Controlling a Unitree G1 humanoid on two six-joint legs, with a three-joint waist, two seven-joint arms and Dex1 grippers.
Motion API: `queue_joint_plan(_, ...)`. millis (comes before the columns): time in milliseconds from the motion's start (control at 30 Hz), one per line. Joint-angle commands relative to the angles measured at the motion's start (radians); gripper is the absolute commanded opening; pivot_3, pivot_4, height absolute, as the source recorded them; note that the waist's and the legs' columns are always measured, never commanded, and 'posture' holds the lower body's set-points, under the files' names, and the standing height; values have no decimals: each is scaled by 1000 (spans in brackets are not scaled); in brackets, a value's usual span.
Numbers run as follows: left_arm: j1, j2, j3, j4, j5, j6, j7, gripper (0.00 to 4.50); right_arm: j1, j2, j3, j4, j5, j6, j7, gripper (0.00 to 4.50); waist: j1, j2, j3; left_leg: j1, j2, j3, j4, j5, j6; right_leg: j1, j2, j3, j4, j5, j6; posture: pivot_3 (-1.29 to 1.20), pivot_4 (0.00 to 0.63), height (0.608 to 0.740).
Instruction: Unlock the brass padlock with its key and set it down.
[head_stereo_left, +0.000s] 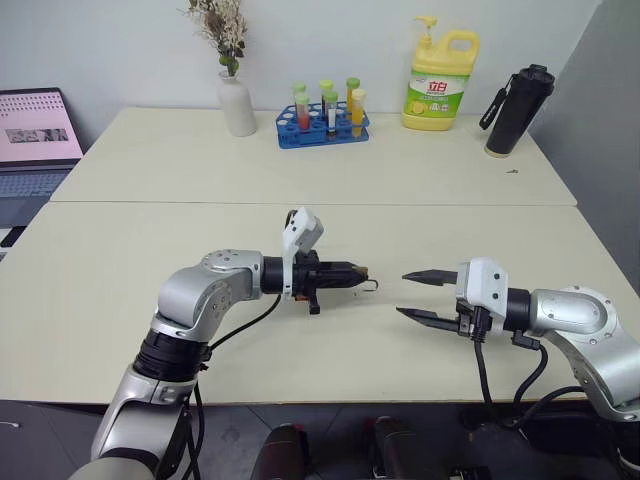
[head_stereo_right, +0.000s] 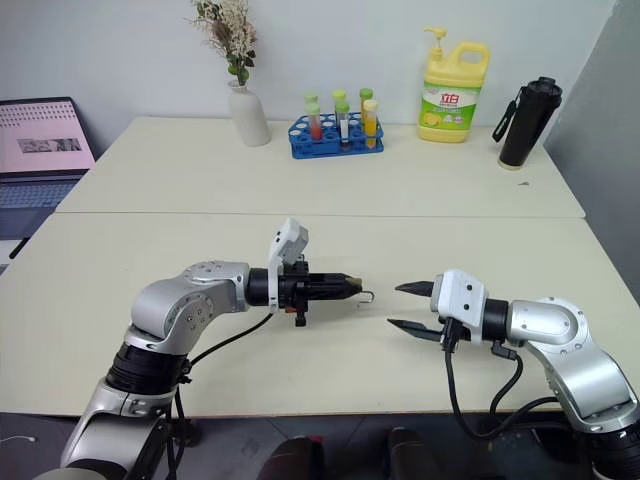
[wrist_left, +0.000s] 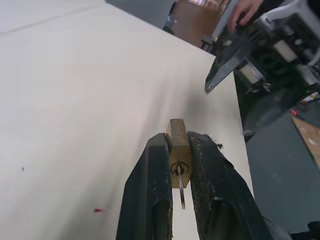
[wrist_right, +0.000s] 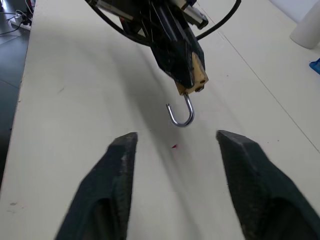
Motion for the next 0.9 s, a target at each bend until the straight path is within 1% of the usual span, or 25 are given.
queue_joint_plan(33, 20, -54, 26, 17, -25, 33, 59, 168, -10, 21, 13, -57, 9, 56, -45, 3810, 0, 0, 0, 0, 0, 0, 0, 0, 0, 0, 0, 0, 0, 0, 0, 0, 150, 740)
queue_joint_plan(100, 26, -72, 32, 26, -25, 40, 76, 168, -12, 26, 20, -65, 5, 73, -56, 4500, 0, 0, 0, 0, 0, 0, 0, 0, 0, 1, 0, 0, 0, 0, 0, 0, 150, 740)
queue_joint_plan(267, 39, -116, 27, 69, -33, 71, 90, 168, -13, 18, 51, -80, 16, 135, -50, 4500, 0, 0, 0, 0, 0, 0, 0, 0, 0, 0, 0, 0, 0, 0, 0, 0, 150, 740)
queue_joint_plan(367, 42, -111, -1, 88, -22, 71, 66, 168, -21, 23, 63, -78, 7, 154, -54, 4500, 0, 0, 0, 0, 0, 0, 0, 0, 0, 0, 0, 0, 0, 0, 0, 0, 150, 740)
queue_joint_plan(467, 35, -125, -1, 115, -11, 69, 83, 168, -26, 25, 64, -74, 3, 175, -64, 4500, 0, 0, 0, 0, 0, 0, 0, 0, 0, 0, 0, 0, 0, 0, 0, 0, 150, 740)
queue_joint_plan(633, 24, -137, -24, 166, 23, 43, 77, 168, -4, 17, 69, -52, -27, 158, -75, 4500, 0, 0, 0, 0, -1, 0, 0, 0, 0, 0, 0, 0, 0, 0, 0, 0, 150, 740)
queue_joint_plan(900, 24, -144, -45, 181, 59, 5, 62, 168, 24, 15, 63, -27, -54, 125, -70, 4500, 0, 0, 0, 0, 0, 0, 0, 0, 0, 0, 0, 0, 0, 0, 0, 0, 150, 740)
